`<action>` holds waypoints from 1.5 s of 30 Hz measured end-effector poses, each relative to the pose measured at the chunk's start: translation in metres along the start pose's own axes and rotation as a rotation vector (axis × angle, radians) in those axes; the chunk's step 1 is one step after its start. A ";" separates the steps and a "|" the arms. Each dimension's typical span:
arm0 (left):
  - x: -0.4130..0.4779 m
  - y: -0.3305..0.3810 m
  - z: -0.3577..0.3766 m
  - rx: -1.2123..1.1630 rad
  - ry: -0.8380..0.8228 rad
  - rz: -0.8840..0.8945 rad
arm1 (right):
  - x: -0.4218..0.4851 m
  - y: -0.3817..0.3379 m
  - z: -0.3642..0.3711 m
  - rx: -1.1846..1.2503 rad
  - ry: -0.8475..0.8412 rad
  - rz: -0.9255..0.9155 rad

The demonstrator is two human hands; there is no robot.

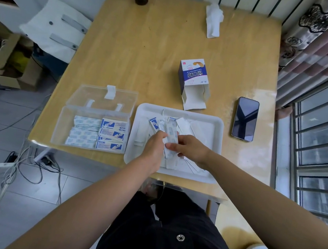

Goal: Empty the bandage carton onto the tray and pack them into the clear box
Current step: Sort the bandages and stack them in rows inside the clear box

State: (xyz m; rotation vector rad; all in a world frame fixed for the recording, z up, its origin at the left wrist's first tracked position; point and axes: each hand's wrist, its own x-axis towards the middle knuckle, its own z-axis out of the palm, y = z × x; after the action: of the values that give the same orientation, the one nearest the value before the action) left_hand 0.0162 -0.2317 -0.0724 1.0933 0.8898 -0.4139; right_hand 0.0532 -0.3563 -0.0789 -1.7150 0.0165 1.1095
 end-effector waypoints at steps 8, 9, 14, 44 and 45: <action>0.008 -0.001 -0.004 0.227 0.000 0.254 | 0.005 -0.007 -0.014 -0.470 0.143 -0.051; 0.012 -0.002 -0.006 0.322 0.040 0.319 | 0.006 -0.006 -0.015 -0.552 0.189 -0.066; 0.030 -0.010 -0.015 0.776 0.143 0.515 | 0.008 0.003 -0.017 -0.854 0.407 -0.149; 0.041 0.001 -0.015 1.035 0.014 0.569 | 0.018 0.018 -0.029 -0.408 0.456 -0.320; 0.040 0.005 -0.014 0.981 -0.037 0.540 | 0.017 0.014 -0.028 -0.337 0.412 -0.300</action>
State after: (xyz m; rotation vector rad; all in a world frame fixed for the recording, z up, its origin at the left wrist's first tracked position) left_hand 0.0376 -0.2118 -0.1034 2.1457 0.2846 -0.4134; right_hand 0.0747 -0.3758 -0.0995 -2.1413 -0.1739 0.5459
